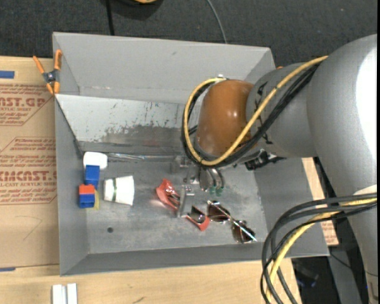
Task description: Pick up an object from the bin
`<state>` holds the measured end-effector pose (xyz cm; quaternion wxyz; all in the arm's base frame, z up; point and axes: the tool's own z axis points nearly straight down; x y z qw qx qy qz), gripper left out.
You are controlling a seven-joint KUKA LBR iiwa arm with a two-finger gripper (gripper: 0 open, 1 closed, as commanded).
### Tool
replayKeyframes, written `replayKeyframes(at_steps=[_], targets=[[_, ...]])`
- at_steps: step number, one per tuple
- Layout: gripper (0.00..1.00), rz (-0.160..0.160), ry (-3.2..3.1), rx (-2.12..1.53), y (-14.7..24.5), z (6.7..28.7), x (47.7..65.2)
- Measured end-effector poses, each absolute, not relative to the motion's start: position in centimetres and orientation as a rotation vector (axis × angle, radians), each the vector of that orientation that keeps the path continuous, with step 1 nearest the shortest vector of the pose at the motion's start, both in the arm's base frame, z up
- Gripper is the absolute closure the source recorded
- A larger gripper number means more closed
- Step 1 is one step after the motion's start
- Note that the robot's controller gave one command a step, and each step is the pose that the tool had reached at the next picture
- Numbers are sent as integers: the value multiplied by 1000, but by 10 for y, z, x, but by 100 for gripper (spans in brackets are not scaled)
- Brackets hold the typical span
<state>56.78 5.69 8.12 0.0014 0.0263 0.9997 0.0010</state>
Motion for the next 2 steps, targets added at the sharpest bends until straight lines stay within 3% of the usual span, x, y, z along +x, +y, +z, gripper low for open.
replayKeyframes(at_steps=[1,2], targets=[[0,4,3135,-64,49,81,566],[0,5,3134,134,52,75,560]])
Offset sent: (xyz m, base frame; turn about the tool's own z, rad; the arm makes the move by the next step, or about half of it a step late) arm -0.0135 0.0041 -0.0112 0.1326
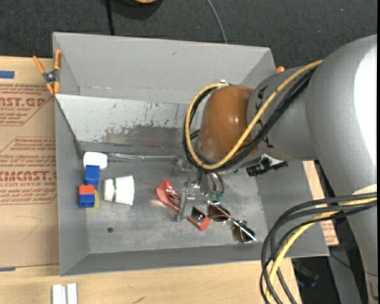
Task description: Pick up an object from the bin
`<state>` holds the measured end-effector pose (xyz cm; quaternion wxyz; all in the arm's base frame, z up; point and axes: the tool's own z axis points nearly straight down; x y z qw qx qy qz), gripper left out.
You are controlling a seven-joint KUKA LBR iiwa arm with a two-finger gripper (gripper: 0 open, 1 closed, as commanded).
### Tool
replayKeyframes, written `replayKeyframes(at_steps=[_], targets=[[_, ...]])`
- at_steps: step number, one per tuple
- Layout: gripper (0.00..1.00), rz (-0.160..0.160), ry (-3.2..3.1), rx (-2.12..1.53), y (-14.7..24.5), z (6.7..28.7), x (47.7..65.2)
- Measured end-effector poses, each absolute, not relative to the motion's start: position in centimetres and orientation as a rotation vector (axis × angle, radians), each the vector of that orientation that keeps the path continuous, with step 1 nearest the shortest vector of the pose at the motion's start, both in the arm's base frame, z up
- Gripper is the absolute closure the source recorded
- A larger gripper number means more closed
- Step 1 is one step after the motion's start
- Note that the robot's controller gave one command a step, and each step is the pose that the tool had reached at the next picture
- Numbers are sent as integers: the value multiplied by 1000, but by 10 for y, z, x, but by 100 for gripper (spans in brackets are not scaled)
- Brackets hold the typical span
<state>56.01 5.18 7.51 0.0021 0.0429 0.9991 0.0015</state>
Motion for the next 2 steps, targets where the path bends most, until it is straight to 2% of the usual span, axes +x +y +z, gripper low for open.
replayKeyframes(at_steps=[1,2], targets=[[100,6,3136,-39,59,69,534],[100,6,3136,-39,59,69,534]])
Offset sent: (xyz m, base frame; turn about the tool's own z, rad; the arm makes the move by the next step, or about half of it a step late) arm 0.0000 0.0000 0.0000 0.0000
